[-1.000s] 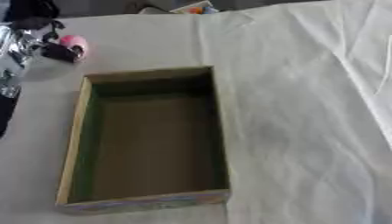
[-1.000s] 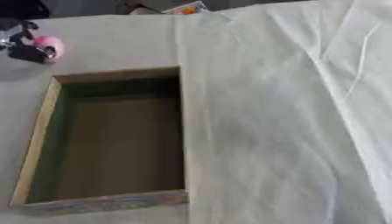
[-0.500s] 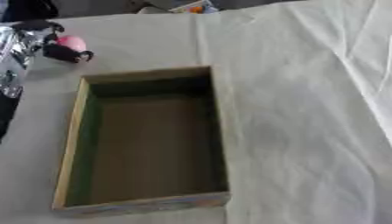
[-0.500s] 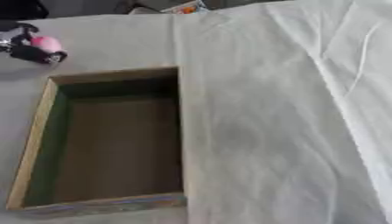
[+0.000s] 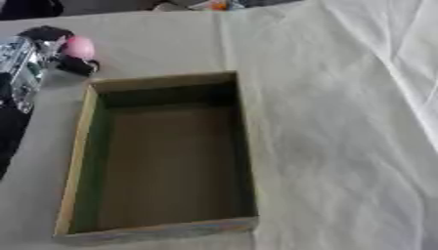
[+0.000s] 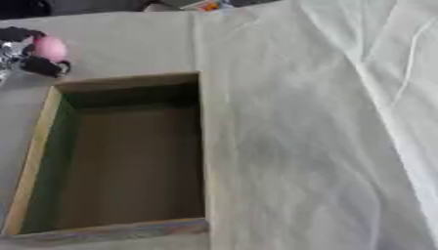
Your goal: Pick up objects on the table and place them in the box.
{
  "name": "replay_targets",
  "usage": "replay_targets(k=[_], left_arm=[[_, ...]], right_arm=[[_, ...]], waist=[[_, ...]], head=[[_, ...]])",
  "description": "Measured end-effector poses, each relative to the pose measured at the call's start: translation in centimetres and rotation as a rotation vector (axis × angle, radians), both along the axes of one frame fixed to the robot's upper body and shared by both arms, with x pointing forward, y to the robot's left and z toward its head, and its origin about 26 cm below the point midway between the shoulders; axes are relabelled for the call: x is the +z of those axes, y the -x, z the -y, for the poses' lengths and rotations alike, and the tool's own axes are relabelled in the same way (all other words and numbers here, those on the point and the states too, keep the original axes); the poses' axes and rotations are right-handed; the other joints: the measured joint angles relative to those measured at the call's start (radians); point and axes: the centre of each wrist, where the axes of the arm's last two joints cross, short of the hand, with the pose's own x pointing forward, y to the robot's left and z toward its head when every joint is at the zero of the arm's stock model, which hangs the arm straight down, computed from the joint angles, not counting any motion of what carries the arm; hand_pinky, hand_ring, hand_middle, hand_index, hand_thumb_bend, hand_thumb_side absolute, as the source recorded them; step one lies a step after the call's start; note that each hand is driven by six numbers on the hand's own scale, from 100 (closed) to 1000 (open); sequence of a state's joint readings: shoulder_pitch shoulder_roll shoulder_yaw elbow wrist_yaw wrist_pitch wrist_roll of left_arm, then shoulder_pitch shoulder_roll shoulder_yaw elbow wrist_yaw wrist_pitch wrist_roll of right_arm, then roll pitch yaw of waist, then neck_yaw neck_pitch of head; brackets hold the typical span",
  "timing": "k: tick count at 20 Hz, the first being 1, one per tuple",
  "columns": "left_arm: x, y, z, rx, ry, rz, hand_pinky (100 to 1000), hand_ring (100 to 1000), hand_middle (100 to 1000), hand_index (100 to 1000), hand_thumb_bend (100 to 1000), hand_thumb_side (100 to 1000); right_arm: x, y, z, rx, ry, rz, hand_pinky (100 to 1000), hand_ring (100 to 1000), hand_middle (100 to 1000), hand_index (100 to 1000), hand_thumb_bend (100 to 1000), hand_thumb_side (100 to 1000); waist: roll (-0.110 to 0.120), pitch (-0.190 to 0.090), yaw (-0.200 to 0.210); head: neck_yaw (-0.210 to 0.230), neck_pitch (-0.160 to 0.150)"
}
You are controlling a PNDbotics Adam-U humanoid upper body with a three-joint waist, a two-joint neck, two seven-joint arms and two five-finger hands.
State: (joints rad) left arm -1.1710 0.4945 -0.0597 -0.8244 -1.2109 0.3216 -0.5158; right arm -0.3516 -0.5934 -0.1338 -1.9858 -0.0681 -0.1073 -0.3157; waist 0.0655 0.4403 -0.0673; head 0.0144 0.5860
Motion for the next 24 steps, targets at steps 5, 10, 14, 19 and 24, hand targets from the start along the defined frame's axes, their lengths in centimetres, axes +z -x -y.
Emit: replay_targets(k=[5, 10, 14, 19, 24], left_arm=[[-0.03, -0.02, 0.08, 0.005, 0.001, 0.024, 707, 757, 741, 978, 100, 554], [0.0, -0.02, 0.1, 0.007, 0.005, 0.035, 677, 716, 700, 942, 100, 481], [0.02, -0.02, 0.12, 0.009, -0.001, 0.048, 627, 644, 636, 888, 100, 348], [0.07, -0.02, 0.16, 0.019, -0.019, 0.086, 522, 550, 564, 736, 100, 291], [-0.02, -0.05, 0.56, 0.014, -0.026, 0.159, 467, 503, 508, 595, 100, 298]], right_arm=[[-0.1, -0.02, -0.07, 0.003, -0.004, -0.002, 631, 818, 799, 901, 100, 1000], [-0.14, -0.03, -0.08, 0.003, -0.003, -0.003, 632, 818, 799, 902, 100, 1000], [-0.14, -0.03, -0.08, 0.002, -0.002, -0.003, 633, 818, 799, 902, 100, 1000], [-0.13, -0.03, -0.07, 0.002, -0.003, -0.002, 633, 818, 799, 903, 100, 1000], [-0.15, -0.03, -0.08, 0.002, -0.004, -0.001, 634, 819, 799, 902, 100, 1000]], waist=[[-0.001, 0.003, 0.0], [-0.001, 0.003, 0.002], [-0.001, 0.003, 0.003], [-0.003, 0.003, 0.003], [-0.006, 0.003, 0.004]], head=[[0.0, 0.0], [0.0, 0.0], [0.0, 0.0], [0.001, 0.0], [0.002, 0.002]])
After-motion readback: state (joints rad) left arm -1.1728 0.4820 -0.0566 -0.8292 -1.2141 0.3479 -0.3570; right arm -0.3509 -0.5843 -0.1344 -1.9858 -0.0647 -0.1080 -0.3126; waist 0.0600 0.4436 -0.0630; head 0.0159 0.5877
